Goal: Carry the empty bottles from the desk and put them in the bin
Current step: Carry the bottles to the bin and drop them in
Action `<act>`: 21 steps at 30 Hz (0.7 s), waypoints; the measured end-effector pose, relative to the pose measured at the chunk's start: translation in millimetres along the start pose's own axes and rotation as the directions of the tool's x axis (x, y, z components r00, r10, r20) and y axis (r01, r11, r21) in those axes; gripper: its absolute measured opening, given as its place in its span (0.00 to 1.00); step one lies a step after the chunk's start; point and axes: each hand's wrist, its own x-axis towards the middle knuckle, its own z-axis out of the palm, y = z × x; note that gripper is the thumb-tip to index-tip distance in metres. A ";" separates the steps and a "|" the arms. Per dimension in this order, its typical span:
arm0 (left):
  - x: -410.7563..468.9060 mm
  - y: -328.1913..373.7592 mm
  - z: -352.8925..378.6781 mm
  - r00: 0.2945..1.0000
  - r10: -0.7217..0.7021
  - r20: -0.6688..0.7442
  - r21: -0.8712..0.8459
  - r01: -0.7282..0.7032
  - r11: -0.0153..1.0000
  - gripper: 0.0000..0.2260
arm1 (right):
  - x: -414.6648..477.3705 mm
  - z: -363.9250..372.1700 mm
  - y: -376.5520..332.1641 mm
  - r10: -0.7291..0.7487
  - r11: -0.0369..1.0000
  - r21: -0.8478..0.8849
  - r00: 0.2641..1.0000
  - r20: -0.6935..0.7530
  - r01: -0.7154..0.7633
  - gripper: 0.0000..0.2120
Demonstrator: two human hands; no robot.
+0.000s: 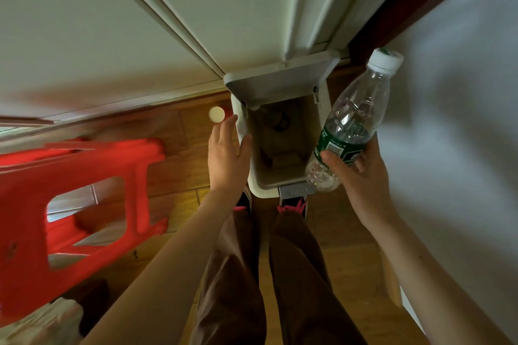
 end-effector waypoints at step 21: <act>9.4 -48.3 22.0 0.971 -0.160 0.179 -0.284 0.207 0.936 0.24 | 84.6 65.6 73.0 0.054 0.879 -0.472 0.969 0.243 0.069 0.35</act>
